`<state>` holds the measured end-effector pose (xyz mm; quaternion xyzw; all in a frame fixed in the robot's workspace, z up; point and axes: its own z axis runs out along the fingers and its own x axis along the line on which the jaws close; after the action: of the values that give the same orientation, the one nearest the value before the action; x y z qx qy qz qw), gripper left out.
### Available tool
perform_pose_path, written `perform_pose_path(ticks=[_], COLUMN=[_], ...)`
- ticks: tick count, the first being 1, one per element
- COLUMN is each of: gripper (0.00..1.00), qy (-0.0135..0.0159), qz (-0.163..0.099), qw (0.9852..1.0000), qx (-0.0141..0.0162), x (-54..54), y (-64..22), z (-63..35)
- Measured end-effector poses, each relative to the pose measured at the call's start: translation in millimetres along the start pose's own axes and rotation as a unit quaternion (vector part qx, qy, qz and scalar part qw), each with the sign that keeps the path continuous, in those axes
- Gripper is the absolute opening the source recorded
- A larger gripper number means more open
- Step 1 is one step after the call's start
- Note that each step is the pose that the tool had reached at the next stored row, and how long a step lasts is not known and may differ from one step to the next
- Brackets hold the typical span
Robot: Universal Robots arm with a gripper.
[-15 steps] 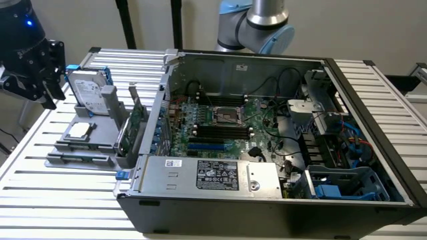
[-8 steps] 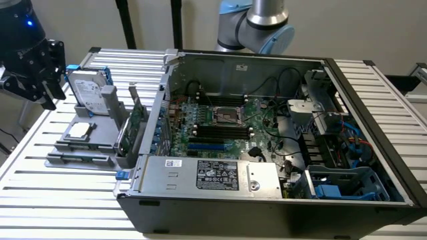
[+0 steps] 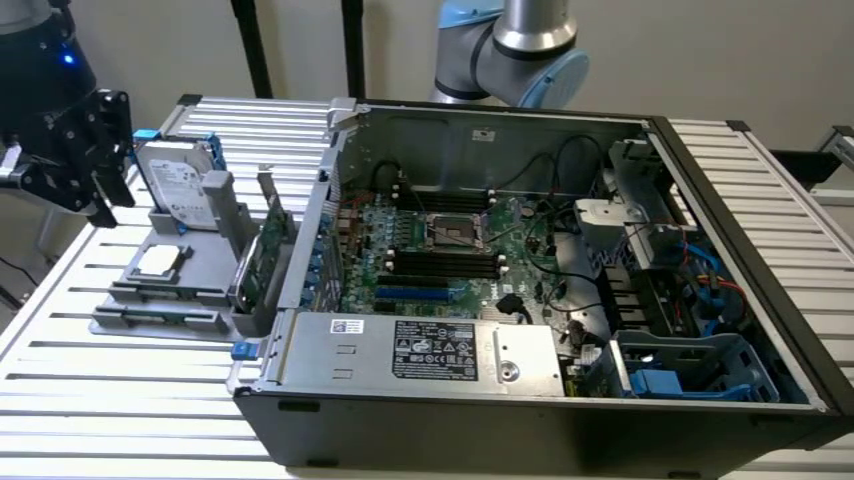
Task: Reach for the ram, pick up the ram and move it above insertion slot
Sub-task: 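Pick up the ram and move it above insertion slot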
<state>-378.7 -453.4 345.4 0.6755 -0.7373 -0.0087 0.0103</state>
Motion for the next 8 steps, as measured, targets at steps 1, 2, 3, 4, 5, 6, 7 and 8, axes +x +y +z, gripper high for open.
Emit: perform_pose_path(ticks=[1,2,3,4,5,6,7,8], gripper=[0.36,0.36,0.36,0.36,0.36,0.36,0.36,0.36], qy=[0.0002,0.0004,0.0005,0.0007,0.0008,0.0009,0.0010,0.0011], qz=[-0.006,-0.012,-0.019,-0.024,-0.030,-0.034,-0.037,-0.039], qw=[1.0000,0.9999,0.9998,0.9997,0.9996,0.9994,0.9993,0.9992], qx=[0.0000,0.0000,0.0000,0.0000,0.0001,0.0001,0.0001,0.0001], x=[0.1,0.1,0.2,0.3,0.5,0.8,1.1,1.5], y=[0.0,-0.1,-0.2,-0.2,-0.3,-0.4,-0.5,-0.6], z=[1.8,3.6,5.4,7.2,9.1,10.8,12.6,14.4])
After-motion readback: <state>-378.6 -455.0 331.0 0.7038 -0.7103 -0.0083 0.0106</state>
